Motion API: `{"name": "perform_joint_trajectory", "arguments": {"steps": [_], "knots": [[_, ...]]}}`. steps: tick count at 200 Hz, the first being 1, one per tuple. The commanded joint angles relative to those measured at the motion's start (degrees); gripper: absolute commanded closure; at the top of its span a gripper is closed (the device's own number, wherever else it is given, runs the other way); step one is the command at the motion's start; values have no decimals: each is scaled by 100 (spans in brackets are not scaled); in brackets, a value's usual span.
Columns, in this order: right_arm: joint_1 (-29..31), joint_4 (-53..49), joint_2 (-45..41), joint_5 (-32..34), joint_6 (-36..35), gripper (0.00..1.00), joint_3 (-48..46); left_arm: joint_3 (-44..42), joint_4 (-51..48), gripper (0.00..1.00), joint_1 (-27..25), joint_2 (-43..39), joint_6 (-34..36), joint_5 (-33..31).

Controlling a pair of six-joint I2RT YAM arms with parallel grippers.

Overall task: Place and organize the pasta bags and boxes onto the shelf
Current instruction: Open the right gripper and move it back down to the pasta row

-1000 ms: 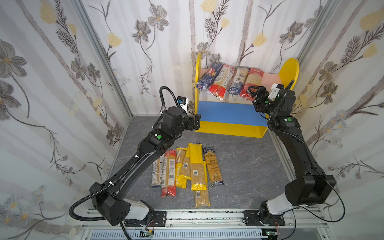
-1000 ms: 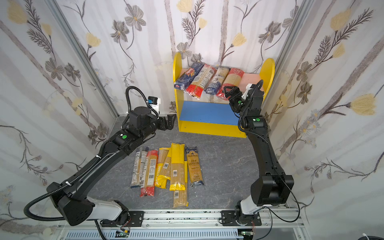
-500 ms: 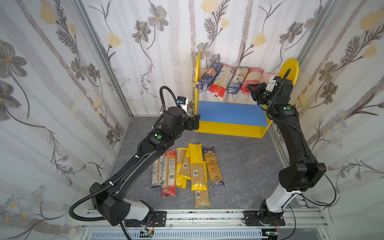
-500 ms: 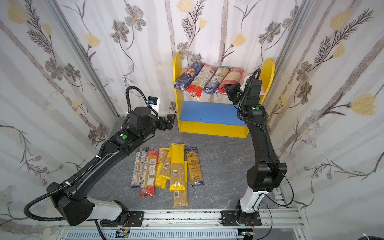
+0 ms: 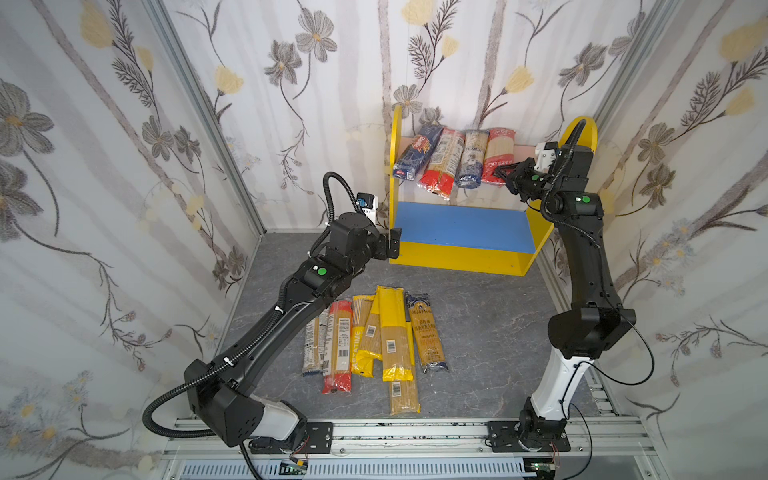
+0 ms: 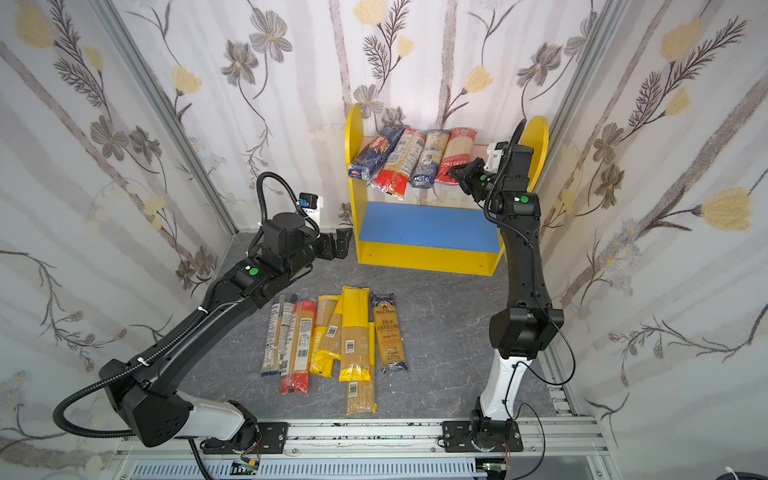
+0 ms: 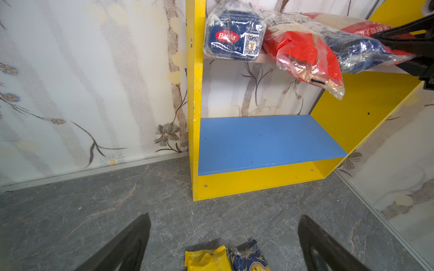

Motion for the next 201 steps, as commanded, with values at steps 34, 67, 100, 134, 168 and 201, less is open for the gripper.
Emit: {"name": "perform_joint_trajectory", "arguments": {"steps": [34, 67, 100, 134, 168, 201], "knots": [[135, -306, 297, -1018, -506, 93, 142, 195, 91, 0, 2, 133, -100, 12], [113, -248, 374, -1133, -559, 92, 203, 189, 100, 0, 12, 125, -138, -1], [-36, -335, 261, -1087, -694, 84, 213, 178, 101, 0, 9, 90, -175, -16], [-254, -518, -9, -942, -918, 37, 208, 186, 101, 0, 2, 100, -221, -10], [-387, -587, -272, -861, -1042, 16, 213, 289, 101, 0, -4, 177, -225, 60], [-471, -999, -528, -730, -1292, 5, 208, 380, 107, 0, -24, 243, -213, 33]]}}
